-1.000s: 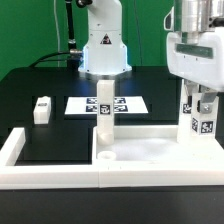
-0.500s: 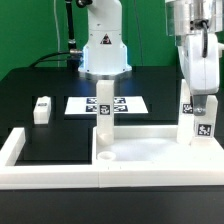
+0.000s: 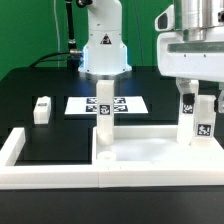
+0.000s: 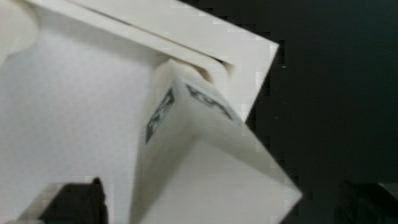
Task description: Assemble desk
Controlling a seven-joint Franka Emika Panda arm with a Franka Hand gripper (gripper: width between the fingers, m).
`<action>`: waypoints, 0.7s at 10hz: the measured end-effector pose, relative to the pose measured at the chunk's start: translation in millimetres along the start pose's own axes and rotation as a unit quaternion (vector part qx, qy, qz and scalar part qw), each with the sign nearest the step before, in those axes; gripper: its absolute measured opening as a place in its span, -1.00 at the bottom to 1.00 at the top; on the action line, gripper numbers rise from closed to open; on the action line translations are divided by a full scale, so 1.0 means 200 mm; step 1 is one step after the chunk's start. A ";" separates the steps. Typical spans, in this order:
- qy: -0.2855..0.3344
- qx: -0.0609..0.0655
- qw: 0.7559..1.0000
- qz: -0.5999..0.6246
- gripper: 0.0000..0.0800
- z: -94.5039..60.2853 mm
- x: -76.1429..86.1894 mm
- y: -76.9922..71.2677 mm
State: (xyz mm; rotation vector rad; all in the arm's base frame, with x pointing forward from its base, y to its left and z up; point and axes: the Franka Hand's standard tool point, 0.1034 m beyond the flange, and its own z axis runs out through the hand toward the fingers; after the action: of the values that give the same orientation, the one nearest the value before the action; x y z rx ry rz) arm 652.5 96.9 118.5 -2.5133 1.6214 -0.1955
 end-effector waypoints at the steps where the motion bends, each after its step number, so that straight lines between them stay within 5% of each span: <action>1: 0.003 -0.002 0.999 -0.045 0.62 0.00 0.01 0.00; 3: 0.020 -0.009 0.979 -0.202 0.62 0.00 0.00 -0.01; 4: 0.034 -0.003 0.952 -0.303 0.62 0.01 0.01 -0.01; 7: 0.037 -0.002 0.957 -0.289 0.60 0.01 0.01 -0.01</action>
Offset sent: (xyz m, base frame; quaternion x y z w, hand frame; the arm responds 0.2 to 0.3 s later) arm -0.0100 0.0115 -0.0071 0.0570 -0.0054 -0.4184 0.9065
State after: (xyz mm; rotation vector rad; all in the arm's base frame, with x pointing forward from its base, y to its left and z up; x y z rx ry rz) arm 655.2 95.3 117.0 -2.9435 0.8551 -0.3469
